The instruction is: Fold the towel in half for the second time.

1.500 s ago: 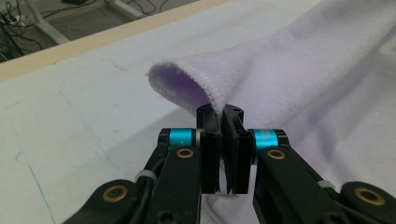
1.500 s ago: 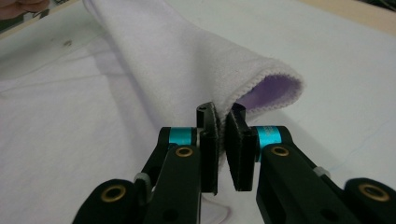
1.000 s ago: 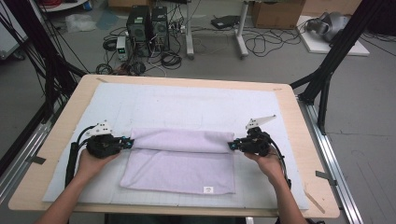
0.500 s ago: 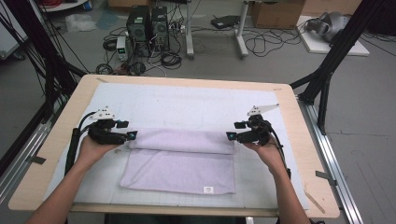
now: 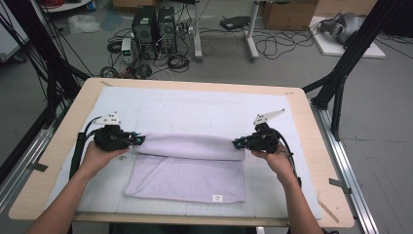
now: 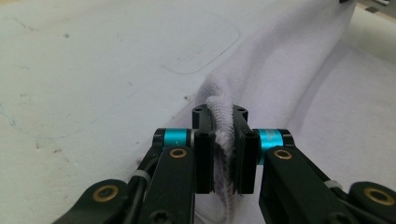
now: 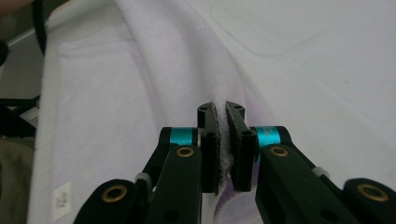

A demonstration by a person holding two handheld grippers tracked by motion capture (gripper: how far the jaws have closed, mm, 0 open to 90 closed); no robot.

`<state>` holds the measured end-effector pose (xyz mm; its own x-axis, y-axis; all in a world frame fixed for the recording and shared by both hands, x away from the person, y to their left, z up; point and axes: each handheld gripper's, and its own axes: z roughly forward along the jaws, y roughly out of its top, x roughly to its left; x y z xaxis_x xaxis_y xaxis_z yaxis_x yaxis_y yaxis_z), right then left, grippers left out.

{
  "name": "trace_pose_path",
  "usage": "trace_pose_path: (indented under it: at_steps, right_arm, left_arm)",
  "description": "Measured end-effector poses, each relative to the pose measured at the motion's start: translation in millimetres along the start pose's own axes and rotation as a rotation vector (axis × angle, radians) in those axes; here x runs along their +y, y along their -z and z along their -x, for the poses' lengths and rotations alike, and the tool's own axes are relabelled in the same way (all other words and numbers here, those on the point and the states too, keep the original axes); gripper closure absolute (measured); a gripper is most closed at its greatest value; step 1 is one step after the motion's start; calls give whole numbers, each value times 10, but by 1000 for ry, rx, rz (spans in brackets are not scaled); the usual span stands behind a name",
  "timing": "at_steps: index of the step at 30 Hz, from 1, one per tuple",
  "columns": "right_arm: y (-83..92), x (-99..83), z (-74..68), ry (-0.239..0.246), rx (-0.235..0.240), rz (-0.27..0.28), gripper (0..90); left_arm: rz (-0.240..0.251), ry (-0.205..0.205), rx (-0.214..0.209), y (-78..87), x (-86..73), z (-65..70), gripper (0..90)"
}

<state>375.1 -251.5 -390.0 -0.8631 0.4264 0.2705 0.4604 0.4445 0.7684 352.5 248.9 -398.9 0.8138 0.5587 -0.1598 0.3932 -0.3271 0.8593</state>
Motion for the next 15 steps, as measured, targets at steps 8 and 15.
trace_pose_path:
  at_steps: [8,15]
  right_arm:
    - [259,-394,-604,68,60,71,658]
    - [249,-529,-662,72,2,47,619]
  left_arm:
    - [-16,-35,-7,402,-464,485,562]
    - [-41,-74,2,347,-396,533,508]
